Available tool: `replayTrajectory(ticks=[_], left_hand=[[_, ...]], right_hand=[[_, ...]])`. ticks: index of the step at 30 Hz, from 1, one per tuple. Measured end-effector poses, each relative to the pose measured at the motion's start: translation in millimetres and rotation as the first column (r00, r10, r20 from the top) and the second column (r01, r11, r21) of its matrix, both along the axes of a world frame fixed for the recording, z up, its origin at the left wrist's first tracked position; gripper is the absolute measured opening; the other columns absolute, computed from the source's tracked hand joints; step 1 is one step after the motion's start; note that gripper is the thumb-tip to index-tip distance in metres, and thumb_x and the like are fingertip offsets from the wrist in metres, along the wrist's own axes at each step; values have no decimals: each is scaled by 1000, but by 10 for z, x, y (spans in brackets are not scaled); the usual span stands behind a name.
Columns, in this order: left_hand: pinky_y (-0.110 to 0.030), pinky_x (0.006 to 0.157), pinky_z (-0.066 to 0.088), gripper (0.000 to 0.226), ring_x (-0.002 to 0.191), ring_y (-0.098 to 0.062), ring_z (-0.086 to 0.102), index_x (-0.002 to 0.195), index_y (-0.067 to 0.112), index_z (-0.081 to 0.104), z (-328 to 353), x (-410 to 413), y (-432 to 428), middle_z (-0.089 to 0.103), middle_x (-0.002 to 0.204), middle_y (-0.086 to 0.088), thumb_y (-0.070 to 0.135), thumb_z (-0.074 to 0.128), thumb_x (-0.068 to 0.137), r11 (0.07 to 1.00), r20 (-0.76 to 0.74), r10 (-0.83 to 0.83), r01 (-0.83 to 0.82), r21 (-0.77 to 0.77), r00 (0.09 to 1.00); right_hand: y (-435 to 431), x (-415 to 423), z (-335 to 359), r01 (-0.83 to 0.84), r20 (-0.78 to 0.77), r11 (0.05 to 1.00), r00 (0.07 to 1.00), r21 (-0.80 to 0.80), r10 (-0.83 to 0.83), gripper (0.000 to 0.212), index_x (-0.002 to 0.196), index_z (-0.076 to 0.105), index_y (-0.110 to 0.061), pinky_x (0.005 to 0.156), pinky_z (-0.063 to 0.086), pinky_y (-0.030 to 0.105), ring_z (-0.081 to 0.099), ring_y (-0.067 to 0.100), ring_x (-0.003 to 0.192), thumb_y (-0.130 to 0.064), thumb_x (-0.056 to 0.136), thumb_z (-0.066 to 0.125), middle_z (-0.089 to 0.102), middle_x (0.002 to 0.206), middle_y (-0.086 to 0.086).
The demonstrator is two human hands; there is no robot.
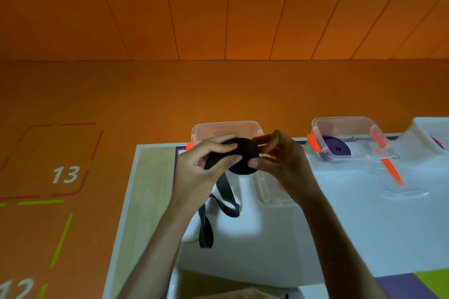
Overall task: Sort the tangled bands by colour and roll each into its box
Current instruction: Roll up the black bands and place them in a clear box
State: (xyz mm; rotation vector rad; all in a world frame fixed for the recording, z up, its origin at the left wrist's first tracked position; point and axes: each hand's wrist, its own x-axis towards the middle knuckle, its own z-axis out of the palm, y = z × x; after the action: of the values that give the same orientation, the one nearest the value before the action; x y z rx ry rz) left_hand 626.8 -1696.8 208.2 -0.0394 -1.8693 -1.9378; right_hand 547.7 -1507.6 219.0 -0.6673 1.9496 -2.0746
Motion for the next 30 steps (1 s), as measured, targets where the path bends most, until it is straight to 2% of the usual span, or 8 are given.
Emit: replayTrajectory(ticks=[2, 7, 10, 14, 19, 22, 26, 30], left_hand=[[-34, 105, 55, 26, 125, -21, 69, 108, 27, 82, -19, 17, -12, 76, 126, 3, 10, 83, 88, 1000, 15, -25, 25, -7, 1000], [-42, 106, 56, 41, 121, -25, 68, 120, 36, 79, 21, 9, -85, 75, 121, 3, 13, 83, 87, 998, 43, -53, 54, -40, 998], [-29, 103, 56, 45, 122, -21, 69, 125, 33, 75, 70, 17, -82, 75, 125, 5, 9, 84, 88, 999, -2, -42, 42, -6, 999], [-32, 103, 56, 32, 121, -18, 70, 115, 30, 80, 10, 38, -68, 77, 123, 9, 21, 86, 86, 996, 6, -18, 19, -83, 1000], [-29, 101, 56, 48, 119, -23, 67, 126, 37, 76, -50, 54, -98, 73, 119, 7, 14, 86, 85, 989, 33, -56, 60, -138, 998], [-27, 100, 56, 51, 118, -18, 71, 123, 41, 76, -10, 68, -120, 77, 120, 8, 16, 90, 79, 998, 13, -9, 10, -66, 1000], [-27, 98, 57, 38, 112, -18, 74, 107, 35, 81, -5, 82, -68, 80, 112, 8, 14, 92, 77, 997, 5, 47, -47, -65, 999], [-34, 102, 57, 41, 120, -26, 69, 117, 29, 80, -65, 85, -92, 75, 121, 2, 7, 87, 83, 992, 48, -26, 31, -125, 999]], right_hand=[[-22, -12, 45, 58, -58, 998, 997, -22, -59, 35, 85, 66, -26, 82, 63, 30, 76, 25, 106, -43, 71, 93, 78, 109, 4], [-24, -10, 0, -4, 11, 996, 1000, -85, 5, 52, 125, 64, -28, 89, 63, 41, 71, 37, 113, -27, 80, 90, 74, 114, 10], [-12, 16, -63, -55, -8, 998, 998, 41, 55, 40, 119, 70, -28, 96, 61, 41, 70, 31, 118, -26, 82, 87, 76, 116, 4], [-19, 41, 18, -20, -30, 996, 999, 82, 23, 50, 113, 72, -29, 86, 62, 31, 73, 24, 112, -54, 73, 87, 76, 116, -4], [-32, 42, -11, 20, -24, 1000, 999, -20, -20, 53, 112, 71, -13, 92, 60, 33, 70, 32, 118, -46, 76, 89, 75, 118, 7], [4, 34, -23, -65, 44, 998, 997, 11, 65, 37, 106, 73, -26, 94, 60, 33, 70, 29, 120, -36, 75, 91, 77, 114, 7], [60, -29, 40, -119, 4, 974, 993, 194, 121, 47, 117, 71, -46, 92, 62, 31, 73, 20, 111, -35, 76, 92, 76, 110, -5], [54, -7, 67, -49, -25, 998, 998, 37, 50, 41, 112, 77, -35, 87, 62, 35, 73, 29, 108, -51, 76, 88, 77, 113, 1]])
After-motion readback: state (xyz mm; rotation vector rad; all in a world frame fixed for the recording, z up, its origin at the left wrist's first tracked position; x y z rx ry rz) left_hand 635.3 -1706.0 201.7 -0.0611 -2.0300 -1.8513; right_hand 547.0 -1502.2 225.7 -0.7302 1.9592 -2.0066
